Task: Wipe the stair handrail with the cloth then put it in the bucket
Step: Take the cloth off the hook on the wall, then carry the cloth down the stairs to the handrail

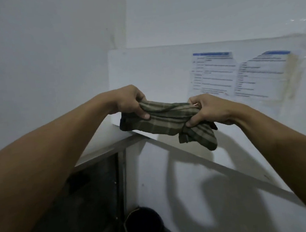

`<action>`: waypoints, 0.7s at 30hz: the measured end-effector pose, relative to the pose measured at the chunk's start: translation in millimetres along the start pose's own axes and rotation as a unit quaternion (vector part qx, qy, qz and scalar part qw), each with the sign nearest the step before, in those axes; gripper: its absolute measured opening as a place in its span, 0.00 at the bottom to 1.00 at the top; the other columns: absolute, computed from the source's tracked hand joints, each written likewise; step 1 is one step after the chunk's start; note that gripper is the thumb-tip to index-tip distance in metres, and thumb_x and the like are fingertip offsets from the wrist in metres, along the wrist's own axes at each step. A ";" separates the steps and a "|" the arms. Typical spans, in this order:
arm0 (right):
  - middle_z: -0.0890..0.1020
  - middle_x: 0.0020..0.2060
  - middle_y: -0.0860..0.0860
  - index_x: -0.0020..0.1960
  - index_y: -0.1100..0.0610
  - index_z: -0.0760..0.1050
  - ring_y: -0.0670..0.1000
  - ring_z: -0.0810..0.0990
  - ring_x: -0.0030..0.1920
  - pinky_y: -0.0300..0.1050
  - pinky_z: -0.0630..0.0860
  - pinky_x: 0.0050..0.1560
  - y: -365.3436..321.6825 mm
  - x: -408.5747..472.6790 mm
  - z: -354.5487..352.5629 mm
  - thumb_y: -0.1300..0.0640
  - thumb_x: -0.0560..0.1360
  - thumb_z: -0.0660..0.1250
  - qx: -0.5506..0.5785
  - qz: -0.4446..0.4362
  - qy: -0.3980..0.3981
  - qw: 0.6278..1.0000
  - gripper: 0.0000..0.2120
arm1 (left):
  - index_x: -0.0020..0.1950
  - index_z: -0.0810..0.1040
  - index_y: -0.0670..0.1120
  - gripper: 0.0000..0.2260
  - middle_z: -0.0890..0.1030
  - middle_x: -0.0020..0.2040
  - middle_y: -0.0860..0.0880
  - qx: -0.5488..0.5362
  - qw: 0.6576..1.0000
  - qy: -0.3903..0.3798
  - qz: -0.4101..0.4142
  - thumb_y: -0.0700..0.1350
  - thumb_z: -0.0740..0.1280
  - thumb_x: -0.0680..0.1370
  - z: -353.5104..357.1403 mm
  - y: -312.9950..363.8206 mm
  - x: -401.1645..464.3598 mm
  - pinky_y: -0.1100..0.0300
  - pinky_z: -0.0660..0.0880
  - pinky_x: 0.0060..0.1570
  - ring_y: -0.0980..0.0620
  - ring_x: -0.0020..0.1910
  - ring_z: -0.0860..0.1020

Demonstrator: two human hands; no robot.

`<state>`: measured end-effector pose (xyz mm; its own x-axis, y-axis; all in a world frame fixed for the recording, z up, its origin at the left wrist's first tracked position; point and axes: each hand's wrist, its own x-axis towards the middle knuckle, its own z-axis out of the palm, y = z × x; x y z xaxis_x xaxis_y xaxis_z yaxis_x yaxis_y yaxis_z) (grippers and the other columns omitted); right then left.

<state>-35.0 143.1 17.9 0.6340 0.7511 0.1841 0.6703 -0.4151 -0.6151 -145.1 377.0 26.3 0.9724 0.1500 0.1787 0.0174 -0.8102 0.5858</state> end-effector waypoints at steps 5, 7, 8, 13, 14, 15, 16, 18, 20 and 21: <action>0.85 0.34 0.54 0.43 0.63 0.81 0.50 0.84 0.35 0.40 0.78 0.34 -48.3 75.3 80.5 0.65 0.64 0.78 0.013 -0.047 -0.100 0.994 0.10 | 0.44 0.79 0.43 0.10 0.81 0.43 0.45 0.044 0.995 0.028 -0.080 0.41 0.77 0.67 -44.5 -94.4 -43.1 0.50 0.77 0.49 0.46 0.45 0.79; 0.84 0.34 0.54 0.43 0.64 0.82 0.50 0.83 0.35 0.42 0.78 0.36 -70.4 102.4 110.4 0.60 0.63 0.79 0.012 -0.074 -0.131 0.989 0.12 | 0.43 0.79 0.44 0.10 0.81 0.43 0.45 0.042 0.992 0.038 -0.111 0.42 0.77 0.67 -61.6 -126.9 -68.3 0.52 0.77 0.47 0.47 0.44 0.79; 0.84 0.33 0.54 0.42 0.64 0.82 0.49 0.83 0.35 0.42 0.78 0.36 -82.3 114.8 125.5 0.59 0.64 0.79 0.018 -0.088 -0.149 0.985 0.12 | 0.43 0.79 0.44 0.09 0.82 0.43 0.46 0.034 0.990 0.047 -0.126 0.42 0.77 0.68 -70.1 -141.9 -82.6 0.53 0.77 0.46 0.48 0.44 0.79; 0.82 0.31 0.51 0.38 0.61 0.82 0.48 0.81 0.34 0.40 0.75 0.38 -138.0 165.6 204.7 0.59 0.69 0.75 0.049 -0.162 -0.221 0.961 0.06 | 0.44 0.80 0.46 0.05 0.82 0.45 0.46 -0.005 0.971 0.114 -0.208 0.38 0.73 0.72 -107.3 -202.1 -156.5 0.52 0.77 0.49 0.47 0.47 0.80; 0.82 0.31 0.50 0.38 0.61 0.81 0.47 0.80 0.34 0.42 0.74 0.40 -149.4 174.3 221.5 0.59 0.70 0.74 0.039 -0.183 -0.231 0.955 0.06 | 0.45 0.80 0.45 0.05 0.82 0.45 0.45 0.002 0.966 0.126 -0.227 0.37 0.72 0.72 -113.2 -211.1 -170.9 0.51 0.77 0.50 0.46 0.47 0.79; 0.81 0.29 0.49 0.36 0.60 0.81 0.46 0.79 0.33 0.42 0.73 0.40 -161.7 182.2 238.9 0.58 0.71 0.74 0.025 -0.206 -0.240 0.948 0.07 | 0.46 0.80 0.45 0.06 0.82 0.45 0.46 0.013 0.959 0.140 -0.246 0.37 0.72 0.72 -118.8 -219.5 -185.5 0.51 0.77 0.50 0.47 0.47 0.79; 0.80 0.27 0.46 0.35 0.57 0.80 0.44 0.78 0.32 0.41 0.72 0.39 -172.5 188.7 253.7 0.57 0.71 0.73 0.010 -0.228 -0.245 0.942 0.08 | 0.46 0.80 0.44 0.06 0.82 0.44 0.46 0.025 0.953 0.150 -0.263 0.37 0.73 0.71 -123.1 -226.2 -197.9 0.52 0.77 0.50 0.48 0.46 0.79; 0.81 0.27 0.45 0.35 0.54 0.81 0.42 0.78 0.30 0.39 0.72 0.36 -199.5 200.2 287.1 0.56 0.71 0.74 -0.006 -0.278 -0.261 0.924 0.07 | 0.45 0.80 0.45 0.07 0.82 0.43 0.48 0.052 0.933 0.179 -0.307 0.37 0.74 0.70 -131.8 -240.0 -227.6 0.54 0.77 0.48 0.49 0.46 0.79; 0.82 0.31 0.46 0.38 0.54 0.82 0.44 0.80 0.33 0.38 0.72 0.36 -224.4 209.4 317.9 0.55 0.70 0.75 -0.013 -0.329 -0.271 0.905 0.05 | 0.42 0.79 0.46 0.07 0.81 0.42 0.49 0.071 0.912 0.208 -0.346 0.38 0.75 0.69 -138.6 -251.2 -256.9 0.56 0.77 0.47 0.50 0.45 0.79; 0.83 0.33 0.47 0.39 0.54 0.82 0.45 0.80 0.35 0.38 0.72 0.37 -236.7 213.8 333.4 0.54 0.70 0.75 -0.012 -0.354 -0.274 0.894 0.05 | 0.41 0.79 0.47 0.07 0.81 0.41 0.50 0.078 0.901 0.221 -0.364 0.39 0.76 0.69 -141.1 -255.3 -272.0 0.58 0.77 0.45 0.51 0.44 0.79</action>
<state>-186.7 573.1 -52.8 -0.2328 0.9659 0.1131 0.8413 0.2584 -0.4748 -446.9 623.0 -60.4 0.5021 0.8578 0.1096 0.6803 -0.4700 0.5623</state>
